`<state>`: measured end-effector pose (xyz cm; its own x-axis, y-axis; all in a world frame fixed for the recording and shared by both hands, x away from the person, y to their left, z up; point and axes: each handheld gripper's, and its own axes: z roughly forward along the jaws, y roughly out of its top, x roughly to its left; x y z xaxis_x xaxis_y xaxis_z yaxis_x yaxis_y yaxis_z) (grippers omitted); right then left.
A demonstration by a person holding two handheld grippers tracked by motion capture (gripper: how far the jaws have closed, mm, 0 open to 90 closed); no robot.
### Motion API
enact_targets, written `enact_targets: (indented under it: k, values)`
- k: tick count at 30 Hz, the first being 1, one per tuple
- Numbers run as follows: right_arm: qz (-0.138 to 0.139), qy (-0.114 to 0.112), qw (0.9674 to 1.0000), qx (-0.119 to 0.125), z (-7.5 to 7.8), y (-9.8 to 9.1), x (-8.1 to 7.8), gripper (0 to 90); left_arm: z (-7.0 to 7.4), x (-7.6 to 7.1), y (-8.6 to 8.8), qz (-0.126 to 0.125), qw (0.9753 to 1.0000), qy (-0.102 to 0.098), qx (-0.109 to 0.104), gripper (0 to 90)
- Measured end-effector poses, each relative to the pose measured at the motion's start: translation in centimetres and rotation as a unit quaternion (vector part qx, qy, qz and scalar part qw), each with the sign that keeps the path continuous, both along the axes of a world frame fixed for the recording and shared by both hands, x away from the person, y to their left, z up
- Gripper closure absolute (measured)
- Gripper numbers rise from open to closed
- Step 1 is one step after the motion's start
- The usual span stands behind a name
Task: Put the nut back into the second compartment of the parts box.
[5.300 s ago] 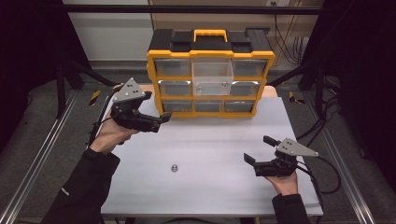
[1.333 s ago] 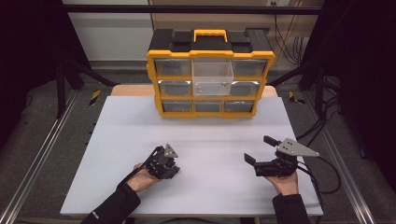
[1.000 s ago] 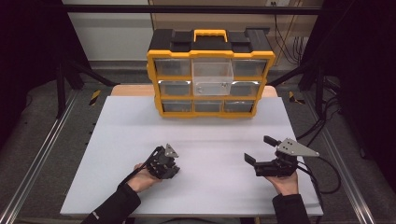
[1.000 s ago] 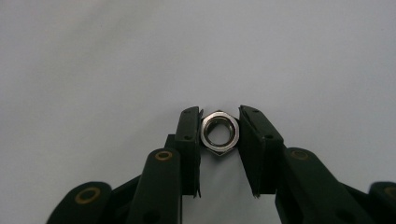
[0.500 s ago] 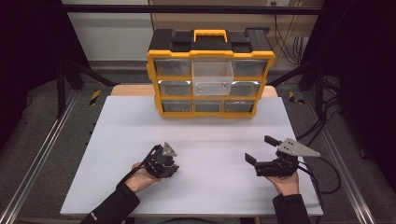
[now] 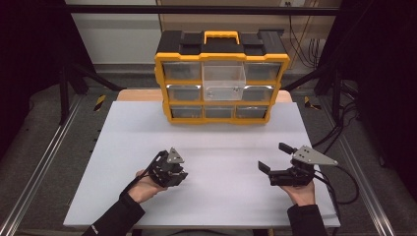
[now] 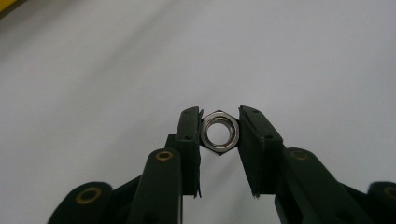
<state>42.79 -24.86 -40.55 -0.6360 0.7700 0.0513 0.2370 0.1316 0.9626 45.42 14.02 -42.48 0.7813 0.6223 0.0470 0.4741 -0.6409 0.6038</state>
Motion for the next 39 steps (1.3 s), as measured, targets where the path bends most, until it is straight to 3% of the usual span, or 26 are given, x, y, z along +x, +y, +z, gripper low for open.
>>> enact_targets:
  k: [25,39]
  values:
    - [0.000,-0.001,1.0000,-0.001,0.0,0.0,0.1,0.3,3.7,0.2,0.9,-0.004,0.9989,-0.026,-0.039,69.0]
    - [0.000,0.001,1.0000,-0.001,-0.1,0.1,0.1,0.3,6.1,0.4,0.3,-0.015,0.9974,-0.048,-0.051,69.0]
